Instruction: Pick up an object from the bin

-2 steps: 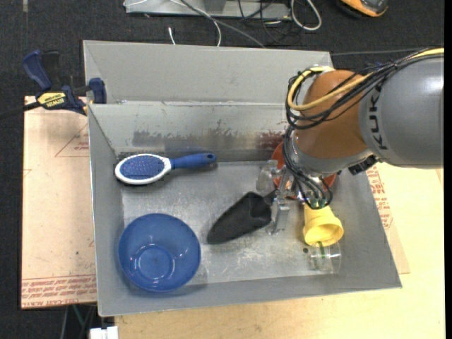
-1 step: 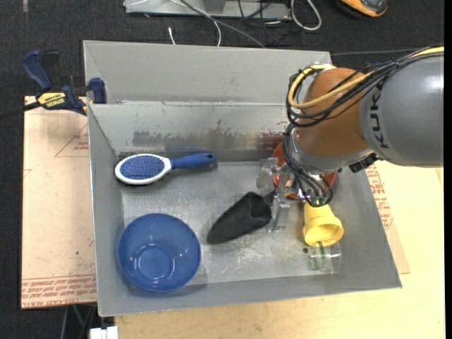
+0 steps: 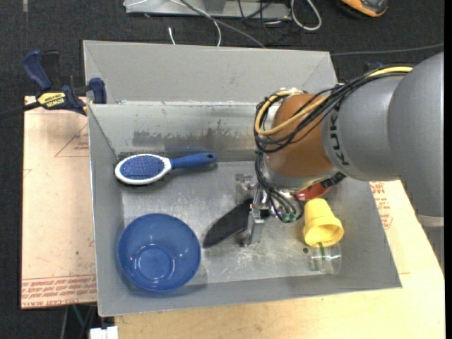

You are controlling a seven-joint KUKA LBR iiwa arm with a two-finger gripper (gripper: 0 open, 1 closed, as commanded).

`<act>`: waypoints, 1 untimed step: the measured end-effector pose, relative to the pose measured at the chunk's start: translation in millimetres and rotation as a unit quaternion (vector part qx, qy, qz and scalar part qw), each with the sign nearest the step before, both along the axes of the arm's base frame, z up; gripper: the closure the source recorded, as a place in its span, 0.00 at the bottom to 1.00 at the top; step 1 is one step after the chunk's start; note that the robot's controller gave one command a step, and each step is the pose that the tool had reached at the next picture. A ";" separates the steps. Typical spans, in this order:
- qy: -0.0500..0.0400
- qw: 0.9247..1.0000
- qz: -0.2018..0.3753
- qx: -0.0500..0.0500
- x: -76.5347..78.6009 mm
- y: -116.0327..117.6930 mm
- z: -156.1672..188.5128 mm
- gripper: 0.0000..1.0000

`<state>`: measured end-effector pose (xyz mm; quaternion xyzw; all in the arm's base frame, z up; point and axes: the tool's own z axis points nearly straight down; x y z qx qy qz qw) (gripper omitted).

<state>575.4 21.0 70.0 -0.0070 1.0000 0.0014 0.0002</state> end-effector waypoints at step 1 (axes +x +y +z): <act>-0.007 1.000 0.008 -0.001 11.6 3.5 0.3 0.00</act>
Offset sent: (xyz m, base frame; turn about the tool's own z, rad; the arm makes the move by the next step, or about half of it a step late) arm 0.0013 0.0001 0.0004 -0.0011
